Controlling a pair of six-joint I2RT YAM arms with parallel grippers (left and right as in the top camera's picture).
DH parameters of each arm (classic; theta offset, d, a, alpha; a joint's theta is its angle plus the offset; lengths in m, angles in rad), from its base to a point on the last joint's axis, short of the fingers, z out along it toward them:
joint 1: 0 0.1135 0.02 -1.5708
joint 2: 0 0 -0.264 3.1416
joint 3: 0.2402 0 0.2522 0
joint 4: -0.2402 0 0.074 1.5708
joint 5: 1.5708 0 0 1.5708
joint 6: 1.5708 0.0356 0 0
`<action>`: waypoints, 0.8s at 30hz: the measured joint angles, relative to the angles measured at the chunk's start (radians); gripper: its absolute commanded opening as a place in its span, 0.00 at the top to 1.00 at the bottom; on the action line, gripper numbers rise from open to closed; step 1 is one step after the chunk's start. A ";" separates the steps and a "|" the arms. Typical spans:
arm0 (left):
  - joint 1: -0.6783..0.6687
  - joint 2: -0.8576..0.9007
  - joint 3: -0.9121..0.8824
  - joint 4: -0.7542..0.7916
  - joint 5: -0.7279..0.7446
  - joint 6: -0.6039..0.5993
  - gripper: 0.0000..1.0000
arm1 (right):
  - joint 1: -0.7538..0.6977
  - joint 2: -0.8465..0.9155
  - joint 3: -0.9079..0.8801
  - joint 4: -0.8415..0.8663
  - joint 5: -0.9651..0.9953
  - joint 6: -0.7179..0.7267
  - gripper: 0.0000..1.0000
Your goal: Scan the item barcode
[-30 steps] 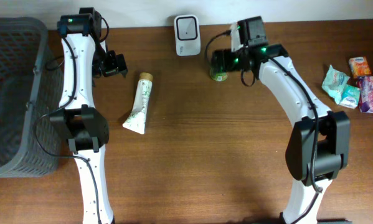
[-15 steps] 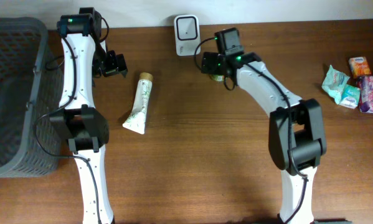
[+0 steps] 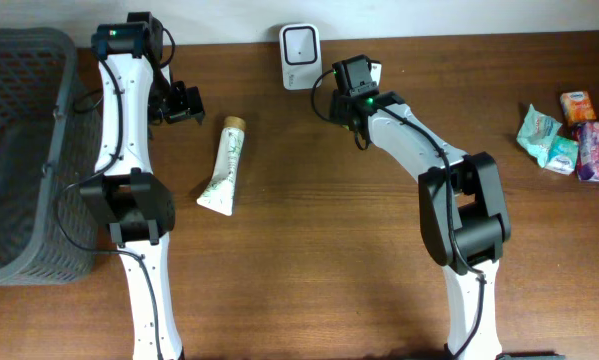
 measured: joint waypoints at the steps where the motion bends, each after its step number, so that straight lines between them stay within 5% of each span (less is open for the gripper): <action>1: 0.000 0.000 0.000 0.000 0.000 0.000 0.01 | 0.000 0.000 0.003 -0.002 0.000 -0.025 0.43; 10: 0.000 0.000 0.000 0.000 0.000 0.000 0.01 | 0.000 -0.071 0.117 0.000 -0.002 -0.117 0.46; 17: 0.000 0.000 0.000 0.000 0.000 0.000 0.01 | 0.000 -0.129 0.169 0.390 -0.198 -0.128 0.49; 24: 0.000 0.000 0.000 0.000 0.000 0.000 0.01 | 0.002 0.021 0.172 0.655 -0.306 -0.129 0.50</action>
